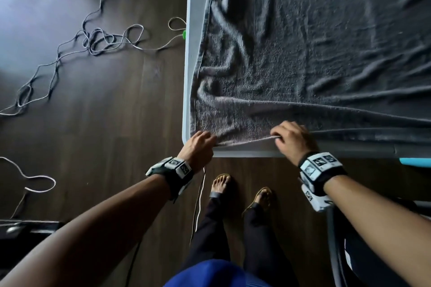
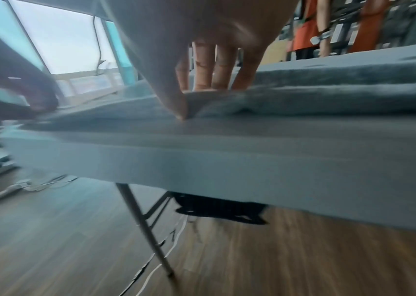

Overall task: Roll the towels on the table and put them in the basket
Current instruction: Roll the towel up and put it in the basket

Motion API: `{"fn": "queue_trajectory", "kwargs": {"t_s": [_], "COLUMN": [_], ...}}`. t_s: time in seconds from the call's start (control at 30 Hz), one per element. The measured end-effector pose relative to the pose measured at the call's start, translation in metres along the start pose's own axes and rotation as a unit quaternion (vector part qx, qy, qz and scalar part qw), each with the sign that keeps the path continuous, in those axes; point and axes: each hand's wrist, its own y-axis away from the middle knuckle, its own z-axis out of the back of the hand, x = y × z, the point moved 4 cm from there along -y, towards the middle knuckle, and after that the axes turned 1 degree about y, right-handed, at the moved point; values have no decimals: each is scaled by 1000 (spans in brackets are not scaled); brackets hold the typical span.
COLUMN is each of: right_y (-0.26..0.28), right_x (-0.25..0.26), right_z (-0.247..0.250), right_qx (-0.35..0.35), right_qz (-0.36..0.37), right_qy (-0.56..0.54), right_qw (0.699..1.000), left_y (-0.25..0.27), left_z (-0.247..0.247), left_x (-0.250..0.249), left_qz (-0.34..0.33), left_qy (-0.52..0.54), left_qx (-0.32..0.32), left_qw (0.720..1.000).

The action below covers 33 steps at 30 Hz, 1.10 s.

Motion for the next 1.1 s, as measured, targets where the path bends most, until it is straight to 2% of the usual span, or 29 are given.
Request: {"fn": "queue_trajectory", "kwargs": {"t_s": [0.07, 0.2, 0.37, 0.5, 0.63, 0.73, 0.8, 0.87, 0.97, 1.03, 1.1], "right_y": [7, 36, 72, 81, 79, 85, 88, 89, 96, 109, 127], "right_x": [-27, -35, -35, -41, -39, -34, -39, -69, -146, -189, -213], "right_z": [11, 18, 0, -16, -14, -3, 8, 19, 48, 71, 86], "right_qx": [-13, 0, 28, 66, 50, 13, -12, -34, -50, -31, 18], "right_qz": [-30, -10, -20, -78, -81, -57, -31, -26, -112, -165, -202], "right_qy": [-23, -61, -77, -96, -128, -109, -58, 0, 38, 55, 59], "right_qw": [999, 998, 996, 990, 987, 992, 998, 999, 992, 984, 977], "left_y": [10, 34, 46, 19, -33, -59, -67, -64, -58, -57, -57], "left_z": [1, 0, -14, -22, -43, -60, -62, -67, -68, -71, -76], "left_x": [-5, -16, -17, -46, -122, -162, -170, -169, -165, -166, -167], "left_qz": [15, 0, -11, -68, -153, -153, -109, -83, -60, -59, -58], "left_qy": [14, 32, 21, -4, -15, -53, -55, -51, -58, -55, -69], "left_qx": [1, -4, 72, 83, 112, 134, 149, 182, 190, 191, 201], "left_qw": [1000, 999, 997, 994, 982, 978, 981, 978, 978, 978, 976]}}
